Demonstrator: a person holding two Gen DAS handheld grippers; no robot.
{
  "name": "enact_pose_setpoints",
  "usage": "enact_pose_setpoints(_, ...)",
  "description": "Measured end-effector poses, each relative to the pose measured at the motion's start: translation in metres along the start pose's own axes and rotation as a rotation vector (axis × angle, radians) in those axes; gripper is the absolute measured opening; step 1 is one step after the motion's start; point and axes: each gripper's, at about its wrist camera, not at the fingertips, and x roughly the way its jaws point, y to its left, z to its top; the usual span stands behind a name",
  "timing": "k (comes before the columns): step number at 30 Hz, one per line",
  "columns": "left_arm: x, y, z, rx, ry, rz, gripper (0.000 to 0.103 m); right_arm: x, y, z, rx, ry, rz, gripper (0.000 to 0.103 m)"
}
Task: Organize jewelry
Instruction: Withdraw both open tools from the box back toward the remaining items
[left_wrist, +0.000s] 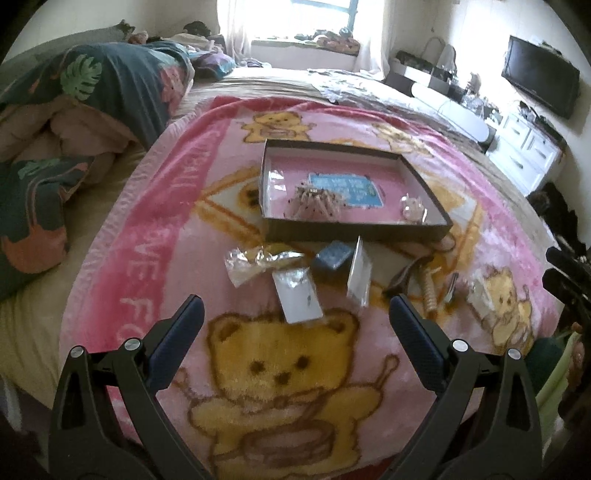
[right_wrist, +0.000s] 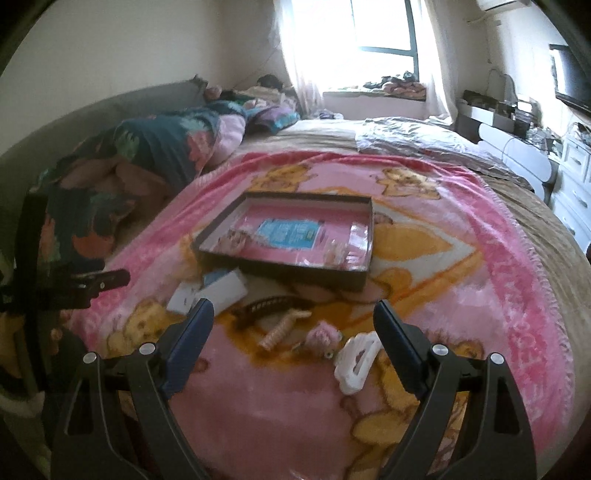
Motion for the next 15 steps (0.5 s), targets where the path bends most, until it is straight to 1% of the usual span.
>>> enact_pose_setpoints(5, 0.009, -0.003, -0.011, 0.018, 0.037, -0.003, 0.094, 0.005, 0.007, -0.01, -0.024, 0.035, 0.014, 0.087)
enact_pose_setpoints(11, 0.024, -0.005, -0.025, 0.045, 0.101, -0.001, 0.094, 0.014, 0.015, -0.023, -0.04, 0.083, 0.042, 0.087)
enact_pose_setpoints(15, 0.036, -0.006, -0.032, 0.057, 0.13, -0.004, 0.094, 0.024, 0.015, -0.029, -0.025, 0.115, 0.052, 0.087)
